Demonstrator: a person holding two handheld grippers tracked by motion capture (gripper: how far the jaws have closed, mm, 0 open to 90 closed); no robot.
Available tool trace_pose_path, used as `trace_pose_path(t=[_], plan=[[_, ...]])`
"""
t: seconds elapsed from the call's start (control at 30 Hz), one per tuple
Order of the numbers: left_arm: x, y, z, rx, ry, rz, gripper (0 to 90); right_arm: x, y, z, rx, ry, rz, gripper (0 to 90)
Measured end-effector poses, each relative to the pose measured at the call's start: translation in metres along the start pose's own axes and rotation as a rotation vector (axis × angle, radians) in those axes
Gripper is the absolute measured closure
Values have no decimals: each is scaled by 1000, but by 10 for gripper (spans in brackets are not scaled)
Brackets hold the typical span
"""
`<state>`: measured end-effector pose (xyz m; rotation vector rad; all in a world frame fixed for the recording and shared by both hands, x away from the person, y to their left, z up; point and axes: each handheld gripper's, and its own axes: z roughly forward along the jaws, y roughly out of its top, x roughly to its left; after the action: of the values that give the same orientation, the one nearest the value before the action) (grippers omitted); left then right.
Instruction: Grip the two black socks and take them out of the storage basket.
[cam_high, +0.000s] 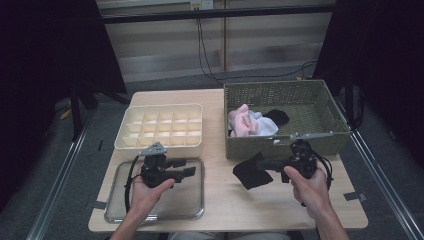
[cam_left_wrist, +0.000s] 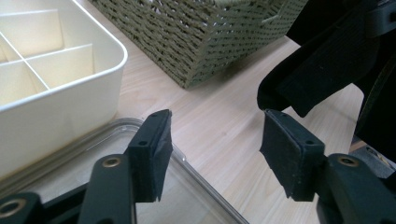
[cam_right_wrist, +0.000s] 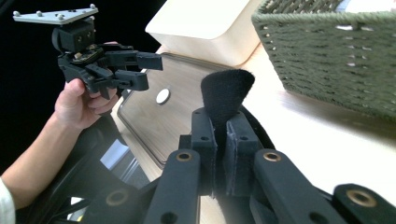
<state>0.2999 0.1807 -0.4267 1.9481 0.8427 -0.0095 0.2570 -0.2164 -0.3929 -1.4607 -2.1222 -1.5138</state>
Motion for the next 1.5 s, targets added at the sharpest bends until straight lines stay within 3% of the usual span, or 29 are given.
trace_pose_path(t=[0.3,0.47,0.73,0.9,1.03,1.13,1.23,1.33,1.5], plan=[[-2,-5,19,63,-8,-2,399,-37,-27,12,33,-42,113,839],[-2,-3,32,96,-17,-1,381,-42,-26,15,67,-58,118,839],[-6,-2,48,123,-38,11,474,-56,-42,43,112,-81,119,829],[-13,-5,55,140,-75,32,588,-57,-47,50,146,-135,98,688],[-19,-9,62,163,-98,45,680,-60,-45,42,133,-197,91,531],[-21,-12,65,174,-108,41,726,-57,-43,29,101,-235,87,481],[-24,-15,69,185,-130,27,757,-50,-45,25,110,-219,64,512],[-27,-15,75,205,-127,27,769,-38,-50,35,150,-187,27,592],[-32,-17,85,229,-139,34,768,-21,-54,65,213,-150,-15,619]])
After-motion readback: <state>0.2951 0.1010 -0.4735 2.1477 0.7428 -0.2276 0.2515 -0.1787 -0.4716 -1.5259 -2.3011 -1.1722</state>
